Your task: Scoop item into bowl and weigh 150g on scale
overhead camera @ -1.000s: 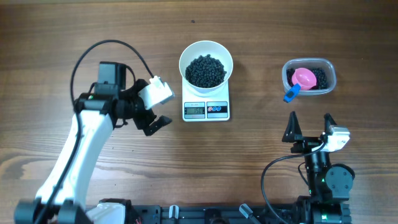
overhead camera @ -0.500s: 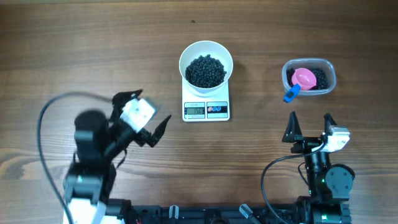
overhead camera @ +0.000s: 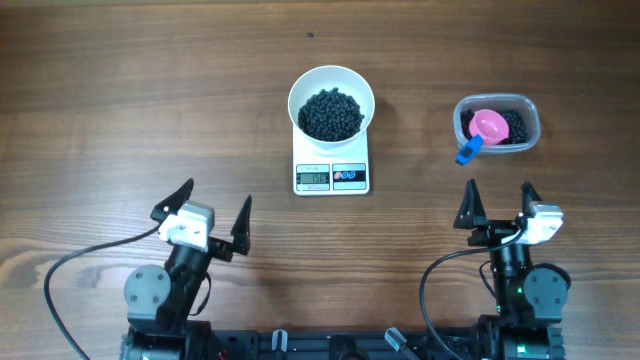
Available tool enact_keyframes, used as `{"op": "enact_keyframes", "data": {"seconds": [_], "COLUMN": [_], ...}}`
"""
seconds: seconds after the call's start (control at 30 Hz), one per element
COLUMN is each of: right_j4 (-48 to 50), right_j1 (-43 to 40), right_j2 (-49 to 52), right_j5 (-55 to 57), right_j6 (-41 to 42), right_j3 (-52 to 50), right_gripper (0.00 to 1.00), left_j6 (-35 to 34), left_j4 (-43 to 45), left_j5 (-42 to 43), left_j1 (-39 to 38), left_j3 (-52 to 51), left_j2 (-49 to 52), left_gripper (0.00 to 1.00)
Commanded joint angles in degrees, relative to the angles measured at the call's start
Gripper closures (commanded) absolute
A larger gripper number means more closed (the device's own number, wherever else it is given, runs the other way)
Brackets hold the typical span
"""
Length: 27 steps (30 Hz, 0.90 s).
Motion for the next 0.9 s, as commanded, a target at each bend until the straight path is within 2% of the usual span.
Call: {"op": "enact_keyframes", "data": {"seconds": [0.0, 0.43, 0.53, 0.87], "right_j4": [0.1, 0.1, 0.1, 0.1], "right_j1": [0.3, 0.3, 0.3, 0.3], "right_j2": [-0.6, -0.6, -0.6, -0.6], "right_j5": [0.3, 0.3, 0.3, 0.3], "right_j6": [-1.0, -1.0, -1.0, -1.0], "right_j3": [-0.2, -0.2, -0.2, -0.2], "right_gripper": [0.00, 0.00, 0.00, 0.00], "left_j6": [-1.4, -1.4, -1.3, -1.4], "left_j4": [0.2, 1.2, 7.2, 5.3], "left_j5": [-1.6, -3.5, -3.9, -3.9], "left_j1": [0.4, 0.4, 0.4, 0.3], "left_j3": [-3.3, -8.0, -10.0, -9.9], "left_j2": [-5.2, -6.5, -6.5, -6.4], "left_gripper": [0.00, 0.00, 0.00, 0.00]}}
